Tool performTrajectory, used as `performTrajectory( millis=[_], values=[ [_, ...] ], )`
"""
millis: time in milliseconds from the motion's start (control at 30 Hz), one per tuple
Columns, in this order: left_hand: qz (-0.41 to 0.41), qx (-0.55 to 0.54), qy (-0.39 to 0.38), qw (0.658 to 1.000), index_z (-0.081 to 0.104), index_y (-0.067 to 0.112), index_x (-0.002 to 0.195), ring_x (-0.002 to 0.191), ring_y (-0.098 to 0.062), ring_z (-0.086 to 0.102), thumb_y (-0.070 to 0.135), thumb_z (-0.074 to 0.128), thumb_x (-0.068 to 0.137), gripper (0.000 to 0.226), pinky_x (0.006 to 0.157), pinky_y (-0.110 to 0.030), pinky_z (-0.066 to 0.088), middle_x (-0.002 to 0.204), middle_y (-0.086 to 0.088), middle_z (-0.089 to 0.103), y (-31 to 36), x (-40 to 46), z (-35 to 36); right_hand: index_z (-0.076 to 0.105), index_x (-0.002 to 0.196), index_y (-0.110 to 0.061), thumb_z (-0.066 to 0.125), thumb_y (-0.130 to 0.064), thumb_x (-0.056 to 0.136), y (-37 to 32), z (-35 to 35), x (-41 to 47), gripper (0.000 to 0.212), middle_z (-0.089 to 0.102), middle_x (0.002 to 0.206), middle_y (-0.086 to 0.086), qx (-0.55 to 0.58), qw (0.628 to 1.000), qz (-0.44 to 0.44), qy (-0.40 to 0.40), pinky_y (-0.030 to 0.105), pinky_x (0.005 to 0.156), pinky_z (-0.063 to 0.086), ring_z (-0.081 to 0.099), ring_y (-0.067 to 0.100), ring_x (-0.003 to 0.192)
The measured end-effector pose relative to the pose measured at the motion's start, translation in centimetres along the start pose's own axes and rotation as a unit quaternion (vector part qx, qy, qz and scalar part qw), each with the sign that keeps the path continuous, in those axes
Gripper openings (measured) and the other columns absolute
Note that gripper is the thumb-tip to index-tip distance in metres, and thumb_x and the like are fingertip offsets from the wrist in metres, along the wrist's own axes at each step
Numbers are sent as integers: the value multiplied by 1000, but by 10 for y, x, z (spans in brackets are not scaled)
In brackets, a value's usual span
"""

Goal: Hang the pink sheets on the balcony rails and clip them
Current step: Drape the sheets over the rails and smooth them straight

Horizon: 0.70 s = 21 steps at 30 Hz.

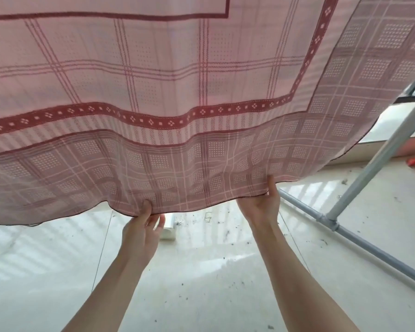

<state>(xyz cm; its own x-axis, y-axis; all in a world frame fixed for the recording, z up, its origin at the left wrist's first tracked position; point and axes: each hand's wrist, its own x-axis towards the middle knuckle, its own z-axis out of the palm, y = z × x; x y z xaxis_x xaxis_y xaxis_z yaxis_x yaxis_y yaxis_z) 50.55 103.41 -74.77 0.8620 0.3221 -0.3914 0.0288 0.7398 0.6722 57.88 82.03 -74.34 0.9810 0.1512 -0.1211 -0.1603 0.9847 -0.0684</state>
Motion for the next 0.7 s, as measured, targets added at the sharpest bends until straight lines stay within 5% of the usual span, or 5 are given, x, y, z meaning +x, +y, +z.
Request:
performTrajectory(
  millis=[100, 233, 300, 400, 700],
  values=[
    [3, -3, -1, 1000, 57, 19, 87, 83, -7, 54, 17, 53, 90, 5, 77, -28, 43, 79, 8, 63, -2, 6, 4, 59, 123, -11, 65, -20, 74, -23, -5, -1, 49, 61, 127, 7, 11, 1000, -7, -1, 43, 107, 37, 56, 28, 118],
    [-22, -10, -59, 998, 57, 23, 85, 92, -8, 56, 22, 56, 82, 3, 83, -30, 44, 84, 11, 64, -24, 9, 15, 68, 109, -8, 79, -7, 53, -40, -12, 6, 57, 68, 113, 6, 0, 999, -30, -14, 40, 88, 53, 64, 24, 106],
    [-44, 15, -101, 994, 57, 24, 78, 95, -10, 56, 19, 55, 80, 5, 82, -31, 43, 85, 11, 65, -40, 6, 24, 68, 105, -10, 77, -16, 58, -46, -16, 9, 48, 71, 105, 4, -78, 995, -63, -4, 36, 79, 57, 67, 20, 101],
    [-76, 36, -129, 988, 66, 25, 74, 98, -11, 57, 22, 62, 73, 5, 81, -31, 44, 88, 12, 67, -62, 3, 44, 57, 122, -13, 64, -28, 74, -55, -22, 11, 51, 66, 116, -1, -155, 981, -114, 34, 35, 96, 50, 58, 16, 116],
    [-61, 31, -99, 993, 61, 22, 84, 88, -6, 57, 17, 56, 80, 9, 83, -30, 44, 79, 14, 68, -77, 13, 60, 50, 130, -7, 58, -33, 82, -67, -44, 20, 55, 51, 138, 6, -157, 970, -176, 51, 37, 111, 32, 50, 19, 126]
  ],
)
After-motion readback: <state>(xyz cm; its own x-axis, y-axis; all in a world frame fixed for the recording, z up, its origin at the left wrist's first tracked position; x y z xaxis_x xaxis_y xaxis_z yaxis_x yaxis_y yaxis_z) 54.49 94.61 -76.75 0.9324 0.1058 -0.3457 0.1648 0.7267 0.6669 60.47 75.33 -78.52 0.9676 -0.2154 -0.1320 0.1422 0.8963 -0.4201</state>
